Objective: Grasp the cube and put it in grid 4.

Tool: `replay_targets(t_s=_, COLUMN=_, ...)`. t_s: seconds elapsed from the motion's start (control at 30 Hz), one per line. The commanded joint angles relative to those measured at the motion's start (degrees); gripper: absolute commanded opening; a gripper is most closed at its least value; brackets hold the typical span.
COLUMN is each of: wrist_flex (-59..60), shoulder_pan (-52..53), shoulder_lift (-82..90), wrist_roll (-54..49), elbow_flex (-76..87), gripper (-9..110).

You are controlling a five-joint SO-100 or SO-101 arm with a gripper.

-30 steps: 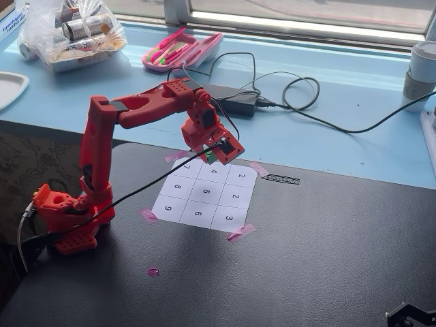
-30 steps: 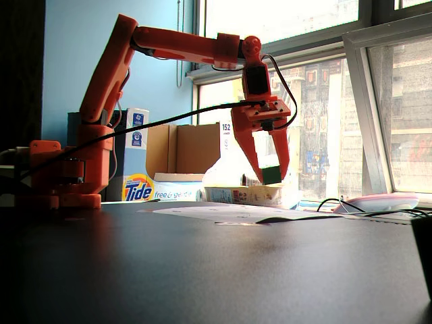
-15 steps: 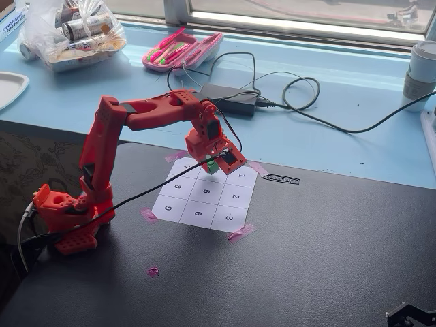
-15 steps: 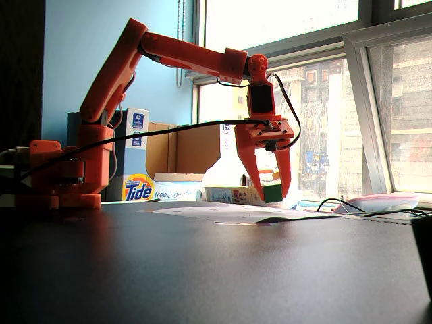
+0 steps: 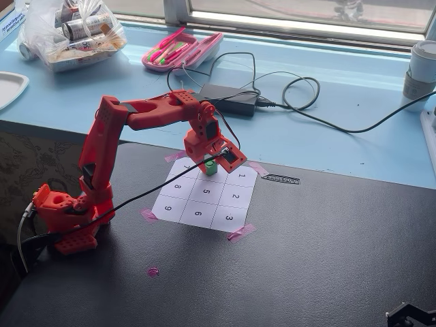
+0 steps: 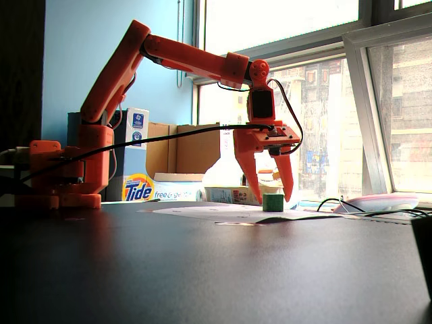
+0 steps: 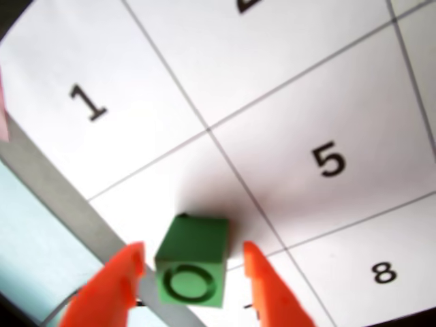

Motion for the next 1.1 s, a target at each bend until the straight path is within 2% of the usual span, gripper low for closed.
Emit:
replay_targets(t_s=0.0, wrist_flex=0.4, shoulder_pan=-0.3, shoulder_lift=1.4, wrist_roll=-0.8, elbow_flex=-3.5, gripper=25)
replay_targets(t_s=0.2, wrist_flex=0.0, shoulder_pan=1.1, shoulder_lift=5.3, wrist_roll=-1.6, elbow_flex=-3.5, gripper=29)
replay_targets(t_s=0.53, wrist_flex=5.4, shoulder_pan=11.2, shoulder_lift=27.6, wrist_roll=-5.5, elbow_flex=-1.8, gripper=30)
replay_targets(t_s=0.73, wrist_flex=4.7, shoulder_pan=23.5, shoulder_lift=41.9, wrist_roll=-7.4, elbow_flex=6.8, gripper=30)
replay_targets(t_s=1.07, wrist_flex=-6.7, shoulder_pan=46.5, shoulder_lift=62.5, wrist_roll=-6.3, elbow_flex=34.6, gripper=29)
